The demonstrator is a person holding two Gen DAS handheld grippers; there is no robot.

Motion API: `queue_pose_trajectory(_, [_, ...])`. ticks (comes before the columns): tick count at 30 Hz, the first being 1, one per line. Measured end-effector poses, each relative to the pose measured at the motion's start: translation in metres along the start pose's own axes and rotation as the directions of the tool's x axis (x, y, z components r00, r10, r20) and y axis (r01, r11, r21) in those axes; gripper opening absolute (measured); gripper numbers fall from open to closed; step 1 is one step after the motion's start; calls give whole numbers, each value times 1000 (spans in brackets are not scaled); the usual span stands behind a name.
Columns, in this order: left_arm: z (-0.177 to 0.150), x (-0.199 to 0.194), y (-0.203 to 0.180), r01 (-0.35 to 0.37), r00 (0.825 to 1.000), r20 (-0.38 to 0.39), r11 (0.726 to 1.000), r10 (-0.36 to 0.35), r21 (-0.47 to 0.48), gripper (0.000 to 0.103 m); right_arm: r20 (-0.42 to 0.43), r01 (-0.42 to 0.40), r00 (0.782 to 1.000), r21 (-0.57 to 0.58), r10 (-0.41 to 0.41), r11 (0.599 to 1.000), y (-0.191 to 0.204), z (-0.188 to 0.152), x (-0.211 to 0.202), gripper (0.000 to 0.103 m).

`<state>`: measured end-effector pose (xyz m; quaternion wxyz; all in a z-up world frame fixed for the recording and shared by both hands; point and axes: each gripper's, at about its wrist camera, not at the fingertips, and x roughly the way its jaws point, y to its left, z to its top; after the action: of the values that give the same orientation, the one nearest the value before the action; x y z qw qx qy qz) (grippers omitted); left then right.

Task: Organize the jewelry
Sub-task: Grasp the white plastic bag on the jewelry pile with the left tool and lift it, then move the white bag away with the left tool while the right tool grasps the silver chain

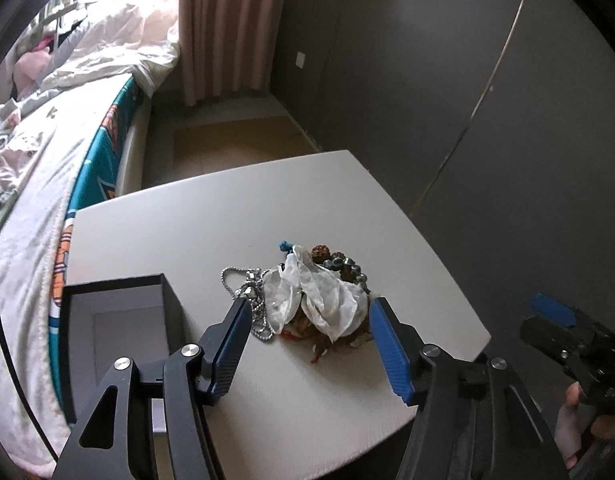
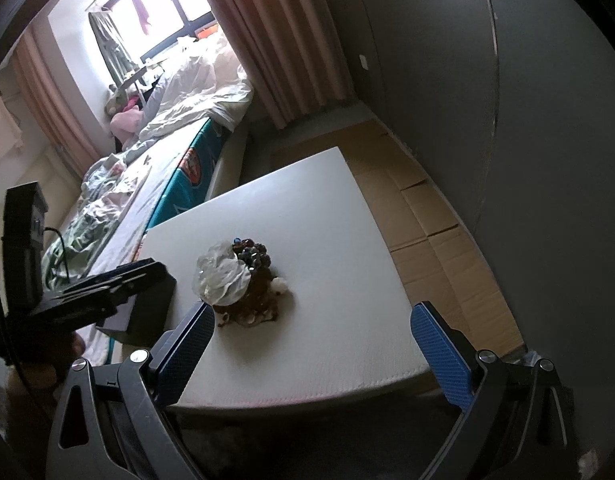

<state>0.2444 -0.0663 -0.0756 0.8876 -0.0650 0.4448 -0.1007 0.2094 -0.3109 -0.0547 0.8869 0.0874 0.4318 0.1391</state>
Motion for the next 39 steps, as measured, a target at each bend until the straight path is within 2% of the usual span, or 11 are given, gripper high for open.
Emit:
queue_pose_trajectory(9, [12, 50, 4, 0, 997, -73, 1000, -1, -22, 58, -27, 13, 1000, 5, -13, 1000, -1, 11, 18, 99])
queue_pose_trajectory(11, [13, 62, 7, -1, 996, -91, 999, -3, -36, 36, -33, 15, 999, 8, -15, 1000, -1, 13, 20, 99])
queue_pose_trajectory(12, [14, 65, 10, 2, 995, -101, 999, -7, -49, 29, -34, 16, 999, 7, -16, 1000, 0, 14, 21, 99])
queue_pose_trajectory(13, [15, 67, 12, 0, 995, -104, 998, -7, -60, 16, -34, 18, 999, 5, -17, 1000, 1, 14, 21, 99])
queue_pose_trajectory(16, [16, 63, 17, 24, 996, -83, 996, -31, -81, 1, -34, 18, 999, -1, -18, 1000, 4, 16, 23, 99])
queue_pose_trajectory(19, [18, 53, 21, 32, 997, -65, 995, -38, -93, 0, -34, 8, 999, -4, -8, 1000, 8, 19, 25, 99])
queue_pose_trajectory(25, [28, 12, 30, 55, 998, 19, 993, -53, -104, 0, -39, -32, 999, -16, 31, 999, 25, 27, 35, 99])
queue_pose_trajectory(27, [31, -2, 34, 57, 998, 45, 993, -52, -106, 0, -41, -51, 998, -22, 51, 998, 33, 30, 38, 90])
queue_pose_trajectory(31, [35, -29, 41, 54, 994, 103, 992, -42, -113, 0, -76, -95, 993, -18, 93, 995, 47, 38, 51, 80])
queue_pose_trajectory(33, [35, -39, 46, 45, 992, 122, 992, -31, -118, 0, -99, -124, 988, -18, 121, 992, 56, 42, 59, 71])
queue_pose_trajectory(39, [34, -62, 64, 11, 986, 167, 989, 14, -149, 0, -196, -188, 964, -28, 179, 982, 88, 53, 92, 63])
